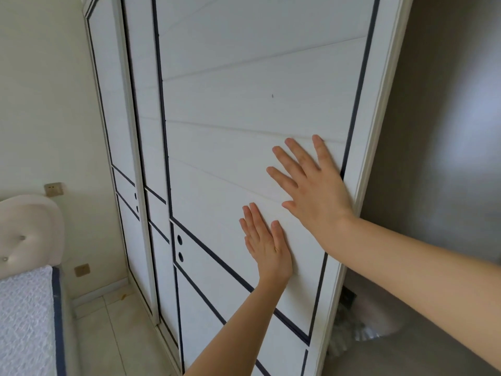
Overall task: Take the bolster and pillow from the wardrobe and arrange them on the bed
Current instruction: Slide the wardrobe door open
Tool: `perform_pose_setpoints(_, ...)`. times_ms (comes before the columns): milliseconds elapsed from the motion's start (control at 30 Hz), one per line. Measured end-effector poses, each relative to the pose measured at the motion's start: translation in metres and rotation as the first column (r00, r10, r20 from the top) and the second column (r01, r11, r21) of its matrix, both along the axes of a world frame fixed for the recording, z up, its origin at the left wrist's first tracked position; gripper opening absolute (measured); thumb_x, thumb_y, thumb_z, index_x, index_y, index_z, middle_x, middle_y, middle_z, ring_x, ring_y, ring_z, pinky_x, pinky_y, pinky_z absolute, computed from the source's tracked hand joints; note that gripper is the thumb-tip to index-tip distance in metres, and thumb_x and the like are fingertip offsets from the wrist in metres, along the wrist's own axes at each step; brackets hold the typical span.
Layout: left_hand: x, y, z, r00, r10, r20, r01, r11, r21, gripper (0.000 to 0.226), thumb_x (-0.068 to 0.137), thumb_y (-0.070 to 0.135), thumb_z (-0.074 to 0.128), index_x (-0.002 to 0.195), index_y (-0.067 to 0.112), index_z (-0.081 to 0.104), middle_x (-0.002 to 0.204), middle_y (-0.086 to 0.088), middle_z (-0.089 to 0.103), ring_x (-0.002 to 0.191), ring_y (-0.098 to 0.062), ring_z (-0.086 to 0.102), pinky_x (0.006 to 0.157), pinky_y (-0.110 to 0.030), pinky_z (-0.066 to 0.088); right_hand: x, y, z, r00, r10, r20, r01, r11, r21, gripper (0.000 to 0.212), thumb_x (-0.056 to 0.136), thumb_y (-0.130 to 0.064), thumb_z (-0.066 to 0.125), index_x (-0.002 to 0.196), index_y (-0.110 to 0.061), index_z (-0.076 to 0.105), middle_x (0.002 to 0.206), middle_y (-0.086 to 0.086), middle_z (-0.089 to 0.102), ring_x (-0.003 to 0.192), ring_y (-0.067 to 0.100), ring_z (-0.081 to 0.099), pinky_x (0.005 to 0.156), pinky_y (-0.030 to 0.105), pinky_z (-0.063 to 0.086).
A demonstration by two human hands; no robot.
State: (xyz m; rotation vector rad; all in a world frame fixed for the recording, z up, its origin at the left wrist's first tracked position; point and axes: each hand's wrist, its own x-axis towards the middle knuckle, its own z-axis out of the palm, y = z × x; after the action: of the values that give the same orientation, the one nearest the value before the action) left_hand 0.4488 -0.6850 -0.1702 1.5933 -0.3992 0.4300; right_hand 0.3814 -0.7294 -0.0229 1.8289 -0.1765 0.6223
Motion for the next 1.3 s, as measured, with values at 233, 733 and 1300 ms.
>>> perform_pose_setpoints(233, 0.065, 0.026, -0.001, 1.000, -0.010, 0.002, 0.010, 1.000, 0.001, 0.056, 0.098, 0.051, 0.013, 0.147, 0.044, -0.012, 0.156, 0.028, -0.018, 0.145, 0.000, -0.021, 0.119, -0.034, -0.010, 0.064, 0.021, -0.001, 0.999, 0.040, 0.005, -0.040, 0.999, -0.005, 0.072, 0.095, -0.056, 0.005, 0.147, -0.015, -0.024, 0.154, 0.019, -0.029, 0.139, 0.043, -0.026, 0.102, 0.067, -0.021)
perform_pose_setpoints(733, 0.212, 0.084, 0.000, 0.998, 0.052, 0.028, -0.053, 0.998, 0.027, 0.059, 0.098, 0.044, 0.015, 0.152, 0.032, -0.004, 0.161, 0.016, -0.011, 0.147, -0.001, -0.016, 0.118, -0.022, -0.009, 0.212, 0.080, -0.004, 0.996, 0.084, 0.001, -0.084, 0.996, -0.027, 0.071, 0.098, -0.050, 0.009, 0.147, -0.007, -0.019, 0.153, 0.027, -0.025, 0.138, 0.049, -0.022, 0.103, 0.071, -0.016)
perform_pose_setpoints(1300, 0.326, 0.134, -0.002, 0.999, 0.042, 0.007, -0.043, 0.997, 0.061, 0.062, 0.098, 0.047, 0.014, 0.155, 0.029, -0.002, 0.164, 0.013, -0.010, 0.148, -0.001, -0.015, 0.119, -0.023, -0.008, 0.330, 0.126, -0.005, 0.997, 0.075, -0.005, -0.075, 0.996, -0.050, 0.072, 0.097, -0.054, 0.008, 0.148, -0.011, -0.020, 0.154, 0.023, -0.025, 0.138, 0.049, -0.023, 0.104, 0.070, -0.016)
